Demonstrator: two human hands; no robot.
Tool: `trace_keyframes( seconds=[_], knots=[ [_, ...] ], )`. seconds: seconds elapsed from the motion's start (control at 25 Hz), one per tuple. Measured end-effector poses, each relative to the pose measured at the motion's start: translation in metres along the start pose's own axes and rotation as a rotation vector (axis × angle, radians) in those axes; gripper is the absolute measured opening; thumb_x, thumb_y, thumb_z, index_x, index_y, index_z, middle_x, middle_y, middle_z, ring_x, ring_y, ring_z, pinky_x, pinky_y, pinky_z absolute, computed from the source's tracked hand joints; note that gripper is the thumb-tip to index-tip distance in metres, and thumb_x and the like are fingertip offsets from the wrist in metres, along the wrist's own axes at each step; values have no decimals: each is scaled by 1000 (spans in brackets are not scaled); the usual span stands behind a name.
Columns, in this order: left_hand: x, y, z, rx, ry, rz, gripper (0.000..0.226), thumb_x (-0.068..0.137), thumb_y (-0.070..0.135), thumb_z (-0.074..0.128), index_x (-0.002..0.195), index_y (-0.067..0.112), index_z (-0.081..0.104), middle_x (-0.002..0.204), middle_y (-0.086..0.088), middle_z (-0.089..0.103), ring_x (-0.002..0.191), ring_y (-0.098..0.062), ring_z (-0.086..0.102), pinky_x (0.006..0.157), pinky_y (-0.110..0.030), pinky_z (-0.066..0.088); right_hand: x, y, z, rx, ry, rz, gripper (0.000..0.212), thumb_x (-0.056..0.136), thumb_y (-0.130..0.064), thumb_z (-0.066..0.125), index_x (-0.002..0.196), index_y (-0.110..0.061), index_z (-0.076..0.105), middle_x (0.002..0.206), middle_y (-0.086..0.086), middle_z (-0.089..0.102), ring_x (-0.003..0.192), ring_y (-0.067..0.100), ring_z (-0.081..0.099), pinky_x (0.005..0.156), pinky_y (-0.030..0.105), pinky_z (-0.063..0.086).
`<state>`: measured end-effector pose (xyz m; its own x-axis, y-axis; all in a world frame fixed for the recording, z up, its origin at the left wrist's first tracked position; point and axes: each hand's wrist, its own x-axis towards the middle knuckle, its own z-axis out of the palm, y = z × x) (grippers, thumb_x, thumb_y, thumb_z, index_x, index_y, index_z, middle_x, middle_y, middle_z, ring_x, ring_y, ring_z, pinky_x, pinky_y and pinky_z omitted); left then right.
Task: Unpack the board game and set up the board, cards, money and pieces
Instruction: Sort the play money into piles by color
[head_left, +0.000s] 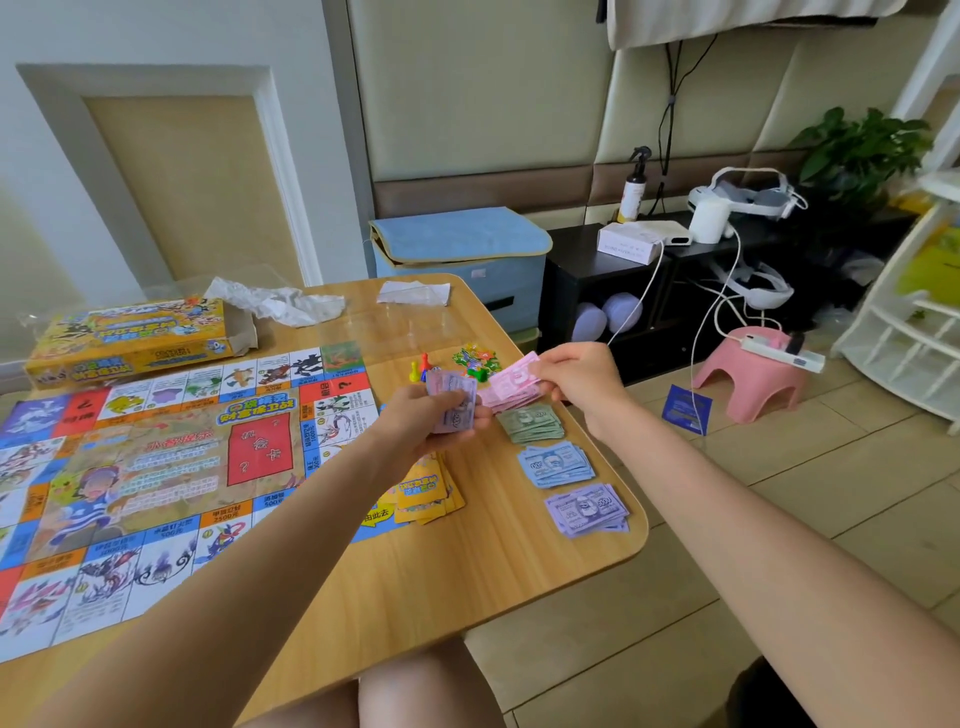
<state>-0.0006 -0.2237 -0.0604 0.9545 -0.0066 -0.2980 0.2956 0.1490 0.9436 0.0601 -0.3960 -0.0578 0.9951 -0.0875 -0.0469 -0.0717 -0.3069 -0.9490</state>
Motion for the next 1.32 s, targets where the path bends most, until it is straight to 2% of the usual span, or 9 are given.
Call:
trace_keyframes(
  seconds=[0.08,0.2,0.4,0.48,0.56,0.68,0.8,1.08,1.32],
  knots=[
    [1,0,-7,16,-9,-16,14,95,8,50,103,2,58,81,-8,72,67,-12,71,51,-18,53,11,-1,9,-48,55,9,16,81,-6,68,96,-2,69,74,5,62,57,9,52,52,17,40],
    [2,-2,-12,26,-28,-41,18,94,6,51,110,0,57,89,-11,72,70,-12,71,52,-19,54,22,7,26,-232,58,7,18,81,-11,70,98,-6,72,99,8,68,88,21,61,71,22,42],
    [6,-4,-17,61,-71,-74,20,91,4,54,110,-1,58,94,-12,71,72,-12,71,56,-17,55,30,26,40,-605,54,-88,19,82,-19,70,99,-12,63,111,7,59,111,26,48,76,29,38],
    [9,-3,-17,68,-57,-78,20,90,5,58,108,-1,59,89,-11,71,72,-11,71,56,-16,54,30,22,38,-620,106,-185,26,82,-24,70,101,-11,58,109,7,56,108,25,46,75,29,37],
    [12,-4,-16,95,-42,-82,24,88,8,61,109,-2,60,89,-11,71,73,-11,70,55,-15,53,27,13,32,-404,60,-230,22,82,-28,69,94,-12,60,98,3,60,96,19,54,69,24,40],
    [12,-5,-6,144,-64,-83,27,86,10,64,111,0,62,94,-12,70,77,-10,68,53,-13,50,9,0,19,-160,-337,-158,17,81,-26,72,90,-12,67,85,1,65,76,9,57,67,22,44],
    [5,-9,7,167,-132,-111,13,87,10,63,99,7,64,78,-3,71,66,-4,68,50,-13,49,-5,1,1,-257,-479,-209,19,79,-11,73,96,-10,66,70,-1,63,57,-3,54,63,14,41],
    [-16,-10,25,185,-256,-189,6,87,3,61,86,9,65,72,1,71,64,-5,68,56,-16,55,-40,4,-45,-341,-610,-127,12,82,-4,68,89,-13,64,62,1,58,44,1,46,46,16,35],
    [-27,-11,32,198,-278,-174,8,89,1,56,93,-1,63,75,-7,72,67,-11,70,60,-17,57,-70,16,-64,-412,-467,21,13,81,0,65,81,-10,57,63,5,58,48,8,47,43,16,33]
  ],
)
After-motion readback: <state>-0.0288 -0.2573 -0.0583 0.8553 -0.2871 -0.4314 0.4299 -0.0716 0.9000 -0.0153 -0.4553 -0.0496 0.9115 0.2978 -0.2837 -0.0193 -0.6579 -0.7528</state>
